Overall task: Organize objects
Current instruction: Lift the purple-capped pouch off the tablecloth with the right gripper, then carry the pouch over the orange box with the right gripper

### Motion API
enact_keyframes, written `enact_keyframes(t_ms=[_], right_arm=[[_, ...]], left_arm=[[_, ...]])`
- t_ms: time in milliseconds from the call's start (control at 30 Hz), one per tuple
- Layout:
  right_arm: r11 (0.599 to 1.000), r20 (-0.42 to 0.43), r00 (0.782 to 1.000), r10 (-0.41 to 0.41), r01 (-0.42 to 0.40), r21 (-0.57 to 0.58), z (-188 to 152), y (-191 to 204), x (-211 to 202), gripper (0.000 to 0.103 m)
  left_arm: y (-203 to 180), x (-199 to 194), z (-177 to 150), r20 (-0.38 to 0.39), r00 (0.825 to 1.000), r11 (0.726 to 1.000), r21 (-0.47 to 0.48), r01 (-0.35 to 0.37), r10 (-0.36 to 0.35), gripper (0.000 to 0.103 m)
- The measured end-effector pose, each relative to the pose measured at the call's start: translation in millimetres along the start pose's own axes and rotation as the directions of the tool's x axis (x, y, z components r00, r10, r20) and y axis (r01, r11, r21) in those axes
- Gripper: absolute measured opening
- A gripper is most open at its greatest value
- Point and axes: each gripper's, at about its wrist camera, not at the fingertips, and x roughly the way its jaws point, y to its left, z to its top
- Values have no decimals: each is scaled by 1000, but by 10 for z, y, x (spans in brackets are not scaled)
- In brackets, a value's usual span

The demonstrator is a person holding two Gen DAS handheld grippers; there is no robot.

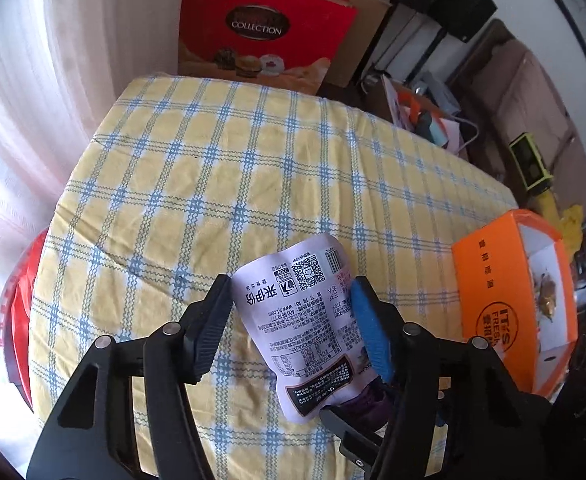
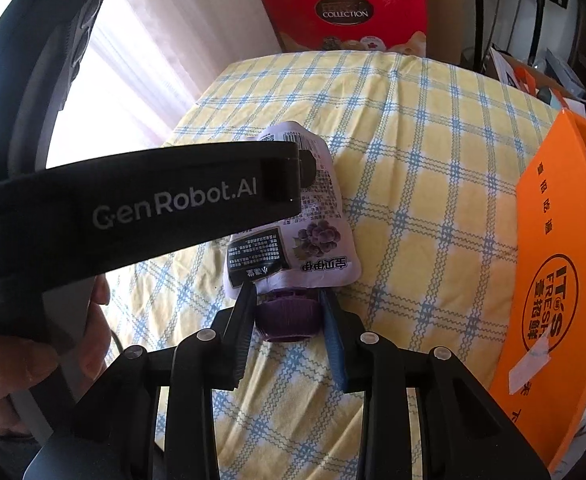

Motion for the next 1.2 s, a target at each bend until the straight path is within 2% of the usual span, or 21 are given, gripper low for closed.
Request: enact_keyframes(t_ms=[200,667,1033,1200], right_arm=[[1000,25,1000,-8,9,-11,19,-12,-108,32],[1000,112,993,-28,29,-4,156,-154,-653,32],[997,158,985,-71,63,54,30,-570,-1077,32],[992,170,980,-99,84,98,-80,-857,-1229,32]], left_arm=[[-9,-156,82,16,998,998,-27,59,-59,53],[-464,-531,253,78,992,995,34,95,-97,53],[-1110,-576,263,70,985,984,101,150,-157,52],[-1487,-491,205,37,980,972,138,189,-195,51]])
